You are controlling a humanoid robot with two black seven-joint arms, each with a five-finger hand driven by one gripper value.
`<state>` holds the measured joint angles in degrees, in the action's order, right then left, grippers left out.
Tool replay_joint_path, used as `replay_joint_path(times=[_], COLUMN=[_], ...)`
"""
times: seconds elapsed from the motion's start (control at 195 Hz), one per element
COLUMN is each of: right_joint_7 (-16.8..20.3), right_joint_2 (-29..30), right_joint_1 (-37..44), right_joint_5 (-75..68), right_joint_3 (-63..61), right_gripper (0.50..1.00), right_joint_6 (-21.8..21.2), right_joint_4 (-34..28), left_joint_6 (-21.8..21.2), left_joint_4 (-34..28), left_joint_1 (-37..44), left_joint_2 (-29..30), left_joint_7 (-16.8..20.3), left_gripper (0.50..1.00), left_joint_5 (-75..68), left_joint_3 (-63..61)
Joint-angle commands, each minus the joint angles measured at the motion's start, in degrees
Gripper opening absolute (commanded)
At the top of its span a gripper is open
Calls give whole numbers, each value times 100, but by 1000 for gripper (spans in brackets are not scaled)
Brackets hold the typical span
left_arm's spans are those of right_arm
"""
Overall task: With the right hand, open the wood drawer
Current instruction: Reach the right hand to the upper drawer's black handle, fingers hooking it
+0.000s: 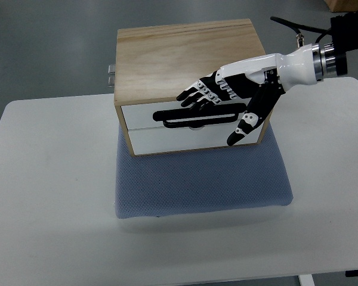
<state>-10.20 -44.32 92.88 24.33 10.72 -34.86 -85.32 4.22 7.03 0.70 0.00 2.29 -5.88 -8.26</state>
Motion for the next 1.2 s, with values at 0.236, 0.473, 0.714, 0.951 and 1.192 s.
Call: replay_joint_path(times=[0.236, 0.473, 0.714, 0.951, 1.192], right_joint_7=[1, -8, -17, -26, -26], right_joint_2=[538, 547, 547, 547, 538], right_joint_1=[-340, -507, -657, -727, -797], right_joint_5=[679, 696, 705, 705, 775], right_joint_3=[-9, -9, 9, 35, 35], right_gripper=[944, 944, 944, 944, 944], right_joint_6=[375, 357, 375, 340, 331], right_joint_4=[692, 920, 1079, 1193, 1237], left_joint_6=[0, 0, 0, 0, 0], left_joint_4=[0, 0, 0, 0, 0], left_joint_1=[0, 0, 0, 0, 0], left_joint_2=[0, 0, 0, 0, 0], left_joint_7=[-1, -1, -1, -1, -1], left_gripper=[1000, 1000, 1000, 1000, 1000], left_joint_5=[-1, -1, -1, -1, -1], left_joint_3=[0, 0, 0, 0, 0])
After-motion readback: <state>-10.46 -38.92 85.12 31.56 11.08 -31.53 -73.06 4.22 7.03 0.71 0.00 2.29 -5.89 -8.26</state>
